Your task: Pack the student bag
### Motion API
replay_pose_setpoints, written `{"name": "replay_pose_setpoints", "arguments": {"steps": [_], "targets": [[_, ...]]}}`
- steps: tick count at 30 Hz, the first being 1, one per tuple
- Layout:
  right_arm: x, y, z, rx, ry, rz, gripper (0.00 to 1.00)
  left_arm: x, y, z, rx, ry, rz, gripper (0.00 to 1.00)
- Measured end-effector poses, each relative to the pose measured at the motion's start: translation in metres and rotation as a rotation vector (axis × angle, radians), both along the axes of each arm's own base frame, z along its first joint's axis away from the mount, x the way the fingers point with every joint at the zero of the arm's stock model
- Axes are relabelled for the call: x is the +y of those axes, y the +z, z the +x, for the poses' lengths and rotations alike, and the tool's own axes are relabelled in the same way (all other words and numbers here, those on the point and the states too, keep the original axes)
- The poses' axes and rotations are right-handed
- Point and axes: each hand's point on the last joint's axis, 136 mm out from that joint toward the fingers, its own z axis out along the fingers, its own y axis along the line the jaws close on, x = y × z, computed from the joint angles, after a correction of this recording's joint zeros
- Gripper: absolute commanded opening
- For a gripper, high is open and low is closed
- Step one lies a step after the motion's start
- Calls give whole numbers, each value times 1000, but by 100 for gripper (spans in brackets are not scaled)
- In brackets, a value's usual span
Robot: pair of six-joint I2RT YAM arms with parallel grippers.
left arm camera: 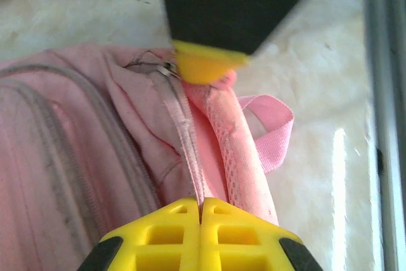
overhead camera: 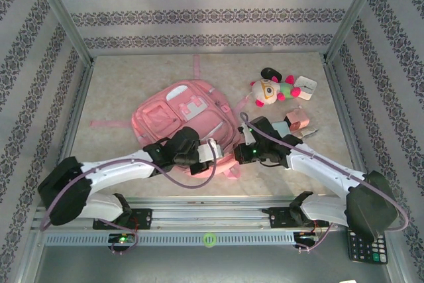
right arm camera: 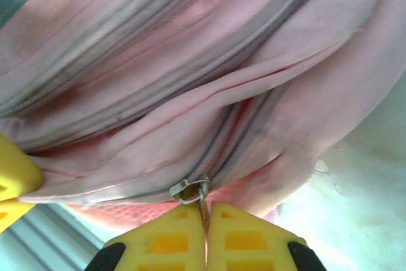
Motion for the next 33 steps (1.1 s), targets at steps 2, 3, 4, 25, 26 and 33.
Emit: {"name": "replay_pose_setpoints", "arguments": {"steps": [2, 3, 4, 25, 26, 33], "targets": [[4, 3, -3, 4, 28, 40, 0, 12, 5, -9, -42, -60, 46, 2], [7, 3, -5, 4, 48, 55, 0, 18, 6, -13, -57, -87, 70, 2], [12, 4, -10, -1, 76, 72, 0, 25, 7, -17, -69, -112, 98, 2], [50, -10, -49, -117, 248, 141, 0, 19, 11, -24, 16, -15, 131, 80], [50, -9, -48, -120, 247, 140, 0, 13, 1, -23, 30, -5, 149, 80], [45, -12, -47, -121, 229, 140, 0, -2, -48, -12, 53, 55, 241, 28]]}}
